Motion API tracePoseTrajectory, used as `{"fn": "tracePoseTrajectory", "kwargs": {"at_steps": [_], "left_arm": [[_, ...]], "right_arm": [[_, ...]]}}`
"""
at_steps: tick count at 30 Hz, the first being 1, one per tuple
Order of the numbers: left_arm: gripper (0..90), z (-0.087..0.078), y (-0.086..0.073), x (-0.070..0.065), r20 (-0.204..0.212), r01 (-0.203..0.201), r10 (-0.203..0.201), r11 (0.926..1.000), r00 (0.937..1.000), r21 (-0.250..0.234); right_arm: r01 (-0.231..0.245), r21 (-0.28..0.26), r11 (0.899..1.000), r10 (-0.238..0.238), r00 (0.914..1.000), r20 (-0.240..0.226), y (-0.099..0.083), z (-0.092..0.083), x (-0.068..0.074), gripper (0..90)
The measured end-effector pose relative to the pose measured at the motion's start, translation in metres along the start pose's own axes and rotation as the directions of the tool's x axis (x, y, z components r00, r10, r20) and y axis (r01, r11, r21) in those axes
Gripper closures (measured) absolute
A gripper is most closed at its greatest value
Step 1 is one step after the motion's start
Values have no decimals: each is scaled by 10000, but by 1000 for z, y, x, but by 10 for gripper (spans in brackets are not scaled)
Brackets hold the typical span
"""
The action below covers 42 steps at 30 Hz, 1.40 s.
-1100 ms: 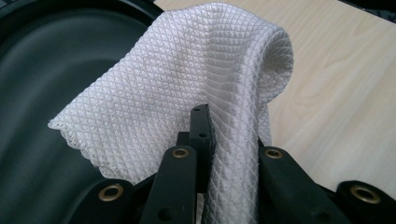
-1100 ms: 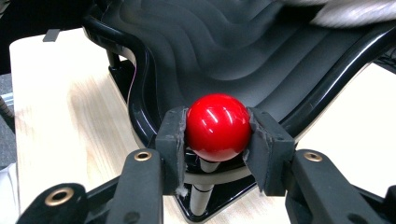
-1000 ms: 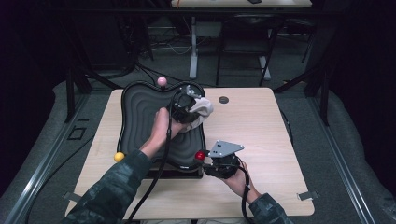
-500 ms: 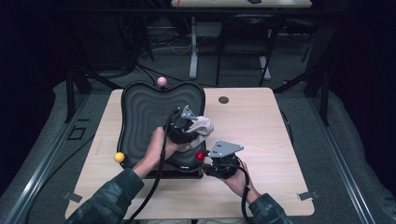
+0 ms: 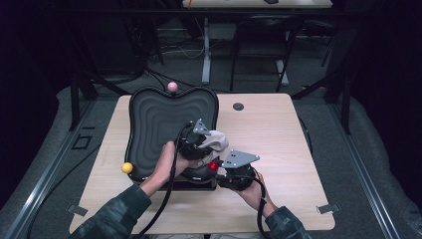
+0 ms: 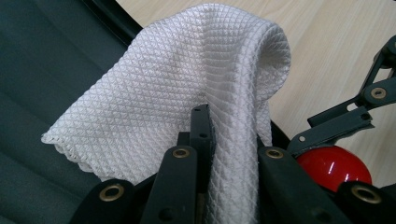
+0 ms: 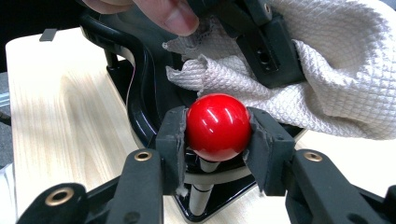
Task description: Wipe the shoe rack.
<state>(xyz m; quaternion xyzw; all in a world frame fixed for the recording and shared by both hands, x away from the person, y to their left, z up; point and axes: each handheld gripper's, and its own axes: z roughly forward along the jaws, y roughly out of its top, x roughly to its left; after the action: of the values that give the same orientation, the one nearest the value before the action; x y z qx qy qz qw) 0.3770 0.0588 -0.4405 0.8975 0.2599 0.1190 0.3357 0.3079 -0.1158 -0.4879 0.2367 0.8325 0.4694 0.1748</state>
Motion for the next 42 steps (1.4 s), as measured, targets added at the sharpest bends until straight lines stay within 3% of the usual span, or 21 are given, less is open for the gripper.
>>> {"fn": "tracePoseTrajectory", "kwargs": {"at_steps": [23, 42], "left_arm": [[824, 0, 19, 17, -700, 80, -89, 9999, 9975, -124], [824, 1, 51, 43, -1591, 473, -519, 9984, 9859, -322]], "right_arm": [[-52, -21, 10000, 52, 10000, 26, 0, 0, 0, 601], [-34, -9, 10000, 34, 10000, 81, 0, 0, 0, 600]]}}
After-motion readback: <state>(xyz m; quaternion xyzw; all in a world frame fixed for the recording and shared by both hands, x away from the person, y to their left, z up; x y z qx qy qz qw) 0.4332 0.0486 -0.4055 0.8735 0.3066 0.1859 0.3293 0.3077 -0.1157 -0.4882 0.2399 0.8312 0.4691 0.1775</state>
